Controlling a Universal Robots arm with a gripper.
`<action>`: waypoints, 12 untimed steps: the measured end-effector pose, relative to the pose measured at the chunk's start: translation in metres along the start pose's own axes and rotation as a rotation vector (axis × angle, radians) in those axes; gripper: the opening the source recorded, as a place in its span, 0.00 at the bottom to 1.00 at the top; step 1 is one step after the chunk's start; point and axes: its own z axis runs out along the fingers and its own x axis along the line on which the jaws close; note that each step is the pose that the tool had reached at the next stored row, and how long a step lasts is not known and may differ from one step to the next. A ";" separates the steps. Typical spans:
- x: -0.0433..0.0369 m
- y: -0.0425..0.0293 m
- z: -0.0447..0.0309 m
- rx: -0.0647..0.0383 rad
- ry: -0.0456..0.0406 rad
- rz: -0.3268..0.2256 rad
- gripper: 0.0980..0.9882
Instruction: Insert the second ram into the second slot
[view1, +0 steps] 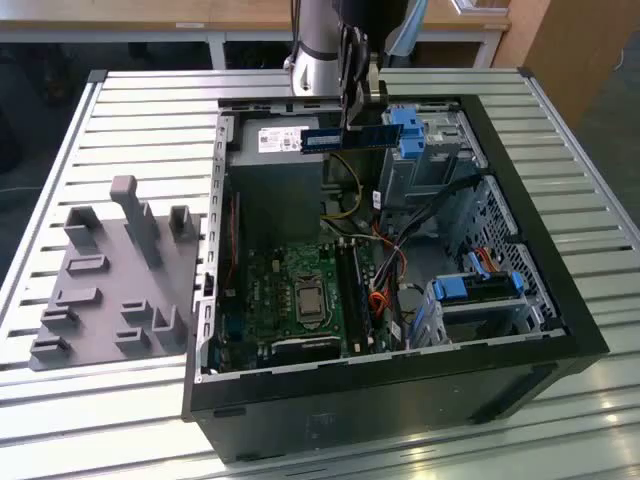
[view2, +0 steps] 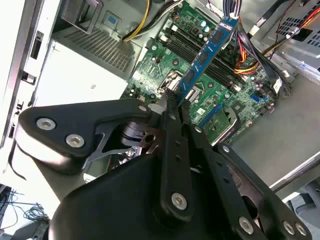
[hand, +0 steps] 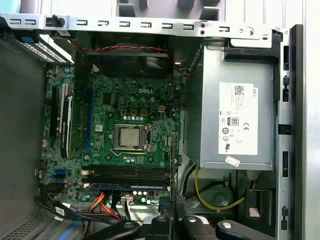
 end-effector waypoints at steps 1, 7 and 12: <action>0.0000 0.0000 0.0000 0.000 0.0000 0.000 0.04; 0.0009 0.0000 0.0000 0.000 0.0000 0.000 0.04; 0.0021 0.0001 -0.0001 0.000 0.0001 0.000 0.04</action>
